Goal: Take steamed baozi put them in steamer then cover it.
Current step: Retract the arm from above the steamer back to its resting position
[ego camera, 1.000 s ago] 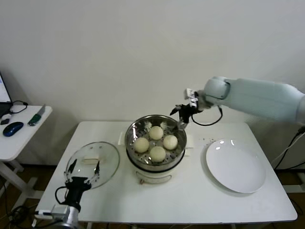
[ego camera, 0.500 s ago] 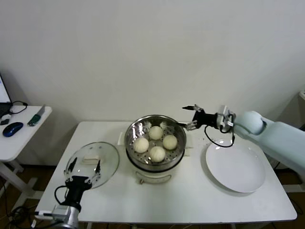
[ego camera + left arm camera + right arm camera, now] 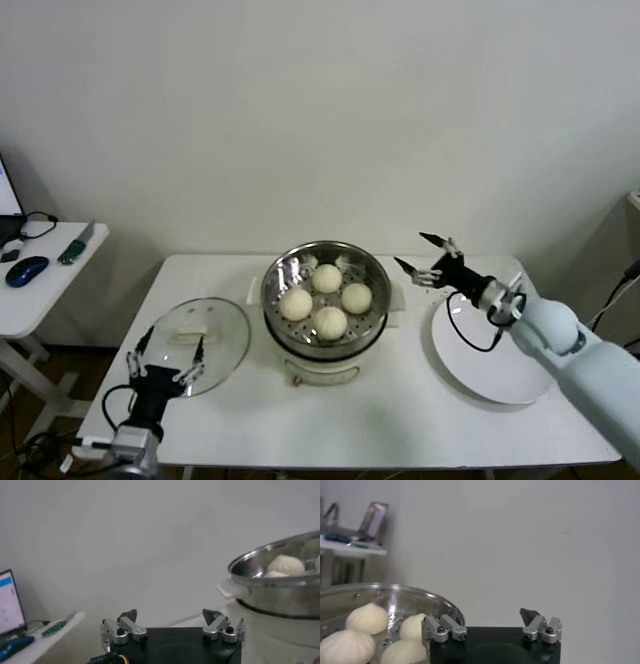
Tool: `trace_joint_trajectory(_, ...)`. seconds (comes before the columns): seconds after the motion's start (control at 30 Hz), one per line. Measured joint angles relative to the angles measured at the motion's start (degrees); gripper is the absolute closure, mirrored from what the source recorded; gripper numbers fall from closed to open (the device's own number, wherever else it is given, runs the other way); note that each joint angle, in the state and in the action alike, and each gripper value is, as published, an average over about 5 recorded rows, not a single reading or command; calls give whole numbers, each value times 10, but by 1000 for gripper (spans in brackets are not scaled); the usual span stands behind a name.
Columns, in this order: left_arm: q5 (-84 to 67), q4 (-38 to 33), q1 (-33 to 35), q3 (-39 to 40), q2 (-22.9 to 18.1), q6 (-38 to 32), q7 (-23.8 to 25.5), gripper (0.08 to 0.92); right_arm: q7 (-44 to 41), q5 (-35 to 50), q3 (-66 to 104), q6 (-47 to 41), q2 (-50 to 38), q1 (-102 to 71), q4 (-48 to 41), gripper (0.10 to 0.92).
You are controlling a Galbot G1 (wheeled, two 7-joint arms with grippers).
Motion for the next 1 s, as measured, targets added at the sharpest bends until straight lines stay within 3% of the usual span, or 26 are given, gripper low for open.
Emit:
trace_joint_trajectory(0.47,351,34,-12,9,55,53,-6,177,37,-63,265,6,146,-260,47,203)
trace_joint_trajectory(1.0,552,181,-87,76,90,45,-37,177,52,-113,341,27,219,-362,55,203)
